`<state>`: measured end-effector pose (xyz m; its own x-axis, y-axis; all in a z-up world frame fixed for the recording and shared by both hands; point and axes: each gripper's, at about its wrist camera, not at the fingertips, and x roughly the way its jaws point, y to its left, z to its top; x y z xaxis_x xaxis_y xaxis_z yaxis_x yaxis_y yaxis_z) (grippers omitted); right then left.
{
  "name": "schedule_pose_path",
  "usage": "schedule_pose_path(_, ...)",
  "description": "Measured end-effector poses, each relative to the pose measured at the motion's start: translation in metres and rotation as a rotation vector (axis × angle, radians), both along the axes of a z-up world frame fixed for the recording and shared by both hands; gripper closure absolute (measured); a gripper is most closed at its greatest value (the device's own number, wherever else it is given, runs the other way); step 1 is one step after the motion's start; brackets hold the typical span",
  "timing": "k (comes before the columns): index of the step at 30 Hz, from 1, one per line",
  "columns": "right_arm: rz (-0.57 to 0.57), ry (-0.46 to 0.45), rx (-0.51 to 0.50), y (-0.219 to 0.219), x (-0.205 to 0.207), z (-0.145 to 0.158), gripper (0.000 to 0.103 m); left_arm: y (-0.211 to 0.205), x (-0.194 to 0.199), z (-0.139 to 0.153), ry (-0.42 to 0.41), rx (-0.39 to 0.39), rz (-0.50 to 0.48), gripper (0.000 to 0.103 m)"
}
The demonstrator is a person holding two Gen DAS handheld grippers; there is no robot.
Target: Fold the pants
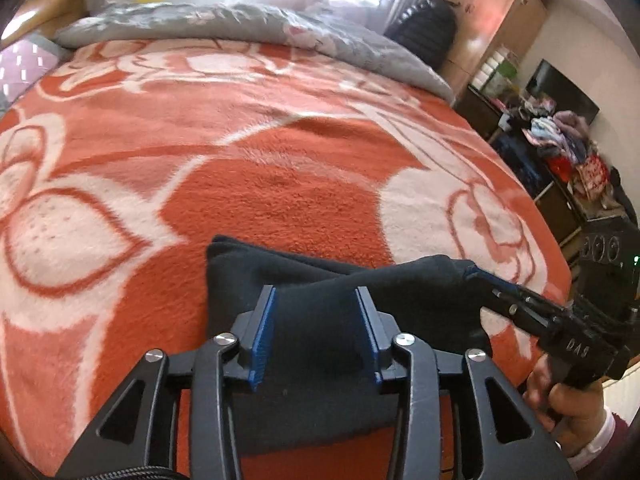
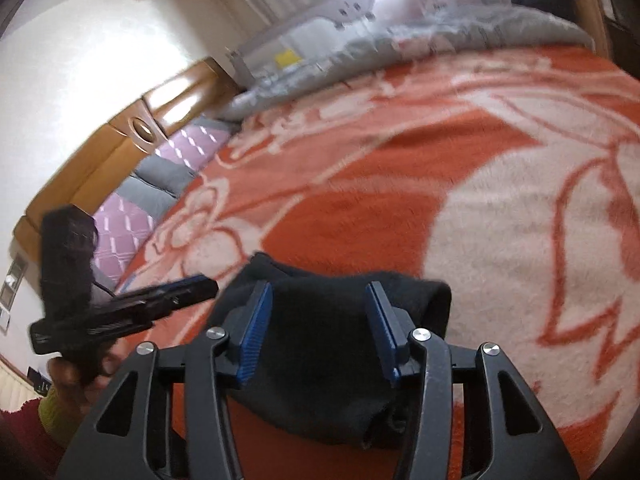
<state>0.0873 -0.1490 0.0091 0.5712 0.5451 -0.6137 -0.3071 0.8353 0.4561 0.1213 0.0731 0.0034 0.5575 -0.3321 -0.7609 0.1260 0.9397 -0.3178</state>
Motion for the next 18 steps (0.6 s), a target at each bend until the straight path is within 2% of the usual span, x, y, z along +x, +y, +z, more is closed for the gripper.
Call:
schedule_pose_path(2,-0.009,0.020,-0.030,-0.003,0.001,-0.009,0.053,0.002,0.017,-0.016,0.055,0.037,0.025,0.065)
schedule_pose_path(5,-0.006,0.058,-0.098,-0.006,0.002,-0.026,0.053,0.012,0.038,-0.047,0.159,0.031,0.061,0.074)
schedule_pose_path(7,-0.011,0.090,-0.183,-0.007,0.002,-0.044,0.053,0.018,0.045,-0.059,0.188,0.011,0.077,0.080)
schedule_pose_path(8,-0.018,0.110,-0.174,-0.012,0.003,-0.053,0.052,0.022,0.046,-0.061,0.190,-0.011,0.089,0.081)
schedule_pose_path(11,-0.037,0.149,-0.067,-0.028,0.002,-0.066,0.050,0.025,0.042,-0.057,0.185,-0.024,0.090,0.084)
schedule_pose_path(13,-0.039,0.132,-0.077,-0.027,0.000,-0.062,0.050,0.025,0.034,-0.048,0.162,-0.014,0.092,0.083)
schedule_pose_path(15,-0.038,0.127,-0.078,-0.027,-0.002,-0.057,0.050,0.027,0.025,-0.039,0.143,0.017,0.102,0.074)
schedule_pose_path(17,-0.046,0.136,-0.062,-0.030,-0.003,-0.052,0.050,0.032,0.013,-0.030,0.125,0.040,0.133,0.044)
schedule_pose_path(18,-0.054,0.139,-0.051,-0.032,-0.004,-0.049,0.050,0.036,0.006,-0.026,0.115,0.038,0.149,0.042)
